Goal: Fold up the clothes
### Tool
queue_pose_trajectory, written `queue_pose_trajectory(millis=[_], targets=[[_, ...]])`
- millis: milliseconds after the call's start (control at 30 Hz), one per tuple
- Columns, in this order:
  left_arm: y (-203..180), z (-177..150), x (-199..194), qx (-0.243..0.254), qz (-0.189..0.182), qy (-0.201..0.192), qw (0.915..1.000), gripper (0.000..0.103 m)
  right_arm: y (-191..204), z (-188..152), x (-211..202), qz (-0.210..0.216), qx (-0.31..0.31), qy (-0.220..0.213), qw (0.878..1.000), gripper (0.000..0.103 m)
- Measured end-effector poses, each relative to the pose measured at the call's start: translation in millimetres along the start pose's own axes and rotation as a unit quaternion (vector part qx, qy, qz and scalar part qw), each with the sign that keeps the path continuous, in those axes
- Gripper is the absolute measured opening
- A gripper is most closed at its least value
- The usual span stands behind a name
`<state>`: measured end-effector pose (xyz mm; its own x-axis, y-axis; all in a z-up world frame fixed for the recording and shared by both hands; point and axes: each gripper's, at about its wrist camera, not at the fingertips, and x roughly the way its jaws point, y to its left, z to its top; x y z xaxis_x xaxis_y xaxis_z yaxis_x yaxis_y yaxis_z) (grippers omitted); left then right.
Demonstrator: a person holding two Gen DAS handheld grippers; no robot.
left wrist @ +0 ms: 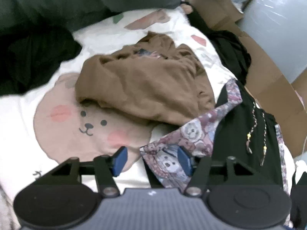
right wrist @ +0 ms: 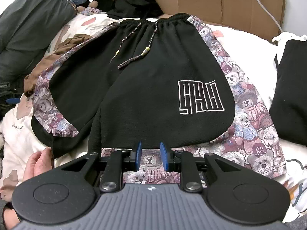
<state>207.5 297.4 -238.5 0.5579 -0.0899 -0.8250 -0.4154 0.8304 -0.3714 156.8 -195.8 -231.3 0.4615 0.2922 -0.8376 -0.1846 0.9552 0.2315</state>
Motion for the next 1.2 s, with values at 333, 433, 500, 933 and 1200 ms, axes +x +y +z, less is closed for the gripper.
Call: queue_pose_trajectory(millis=[333, 433, 500, 933, 1200], targets=[[17.3, 2.7, 17.8, -0.009, -0.054, -0.035, 0.9979, 0.061, 1.3, 1.2, 1.5, 0.001, 0.000, 0.001, 1.000, 0.025], [13.4, 1.1, 23.2, 0.061, -0.064, -0.024, 0.9958, 0.059, 1.7, 1.0, 1.4, 0.001, -0.001, 0.001, 1.000, 0.025], [12.9, 0.4, 28.4, 0.083, -0.080, -0.005, 0.9933, 0.055, 1.9, 0.9, 1.4, 0.001, -0.002, 0.001, 1.000, 0.025], [10.2, 1.4, 47.2, 0.159, -0.084, 0.003, 0.9837, 0.053, 3.3, 0.2, 1.3, 0.003, -0.005, 0.002, 1.000, 0.025], [-1.1, -5.5, 66.3, 0.192, -0.053, 0.033, 0.9793, 0.007, 4.2, -0.3, 1.2, 0.004, -0.007, 0.002, 1.000, 0.025]])
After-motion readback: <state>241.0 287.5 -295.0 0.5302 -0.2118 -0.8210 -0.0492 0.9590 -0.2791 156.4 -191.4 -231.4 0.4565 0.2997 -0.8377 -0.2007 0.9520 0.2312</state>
